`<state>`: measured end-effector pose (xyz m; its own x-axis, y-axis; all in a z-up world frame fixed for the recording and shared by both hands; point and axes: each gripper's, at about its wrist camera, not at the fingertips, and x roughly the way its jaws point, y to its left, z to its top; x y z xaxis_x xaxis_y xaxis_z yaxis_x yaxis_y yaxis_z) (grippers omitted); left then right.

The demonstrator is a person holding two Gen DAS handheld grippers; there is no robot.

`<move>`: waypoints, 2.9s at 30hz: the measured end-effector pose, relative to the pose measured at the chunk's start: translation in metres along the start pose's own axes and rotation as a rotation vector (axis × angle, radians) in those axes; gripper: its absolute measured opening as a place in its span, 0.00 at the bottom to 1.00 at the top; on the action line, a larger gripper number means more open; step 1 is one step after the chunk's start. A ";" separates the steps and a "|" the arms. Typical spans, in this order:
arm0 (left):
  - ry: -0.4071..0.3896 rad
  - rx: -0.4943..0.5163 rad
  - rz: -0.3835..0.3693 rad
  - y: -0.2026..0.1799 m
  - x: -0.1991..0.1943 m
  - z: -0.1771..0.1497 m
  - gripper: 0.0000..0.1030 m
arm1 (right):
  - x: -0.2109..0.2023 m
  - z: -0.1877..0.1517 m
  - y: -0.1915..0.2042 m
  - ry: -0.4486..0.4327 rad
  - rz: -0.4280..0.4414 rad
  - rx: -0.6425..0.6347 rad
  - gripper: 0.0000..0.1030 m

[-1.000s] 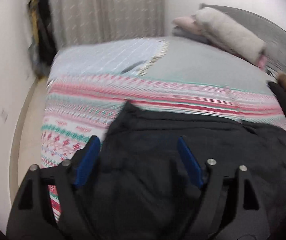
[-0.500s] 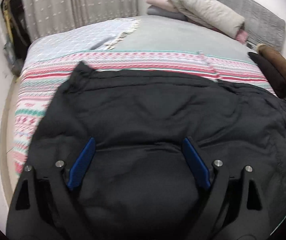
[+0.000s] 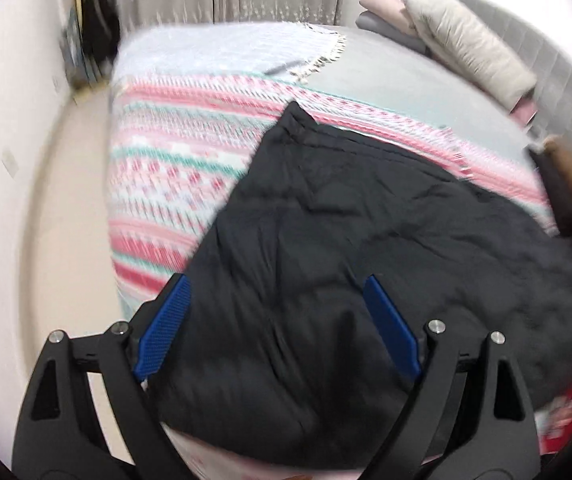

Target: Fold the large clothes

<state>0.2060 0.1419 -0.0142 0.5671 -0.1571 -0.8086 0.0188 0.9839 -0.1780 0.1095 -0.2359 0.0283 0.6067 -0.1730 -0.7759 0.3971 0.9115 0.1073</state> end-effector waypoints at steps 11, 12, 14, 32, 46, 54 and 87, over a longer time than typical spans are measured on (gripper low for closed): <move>0.075 -0.228 -0.094 0.061 0.006 -0.019 0.86 | -0.022 -0.019 0.079 -0.042 0.135 -0.167 0.70; 0.076 -0.235 -0.083 0.063 0.005 -0.020 0.86 | -0.020 -0.019 0.085 -0.037 0.135 -0.178 0.70; 0.096 -0.265 -0.087 0.076 0.009 -0.022 0.86 | -0.015 -0.021 0.093 -0.027 0.134 -0.191 0.70; 0.146 -0.390 -0.318 0.089 0.034 -0.043 0.34 | 0.021 -0.044 0.179 0.067 0.228 -0.342 0.68; -0.313 -0.151 -0.626 0.018 -0.074 -0.005 0.13 | 0.059 -0.058 0.192 0.169 0.221 -0.385 0.66; -0.304 0.005 -0.839 -0.078 -0.090 0.010 0.13 | 0.067 -0.053 0.181 0.215 0.326 -0.327 0.67; 0.168 0.669 -0.869 -0.310 -0.018 -0.111 0.49 | 0.002 0.004 -0.081 0.047 0.653 0.382 0.68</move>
<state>0.0984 -0.1695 -0.0069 0.0273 -0.7760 -0.6301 0.8254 0.3731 -0.4238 0.0815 -0.3119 0.0205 0.7736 0.3818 -0.5057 0.1831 0.6293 0.7553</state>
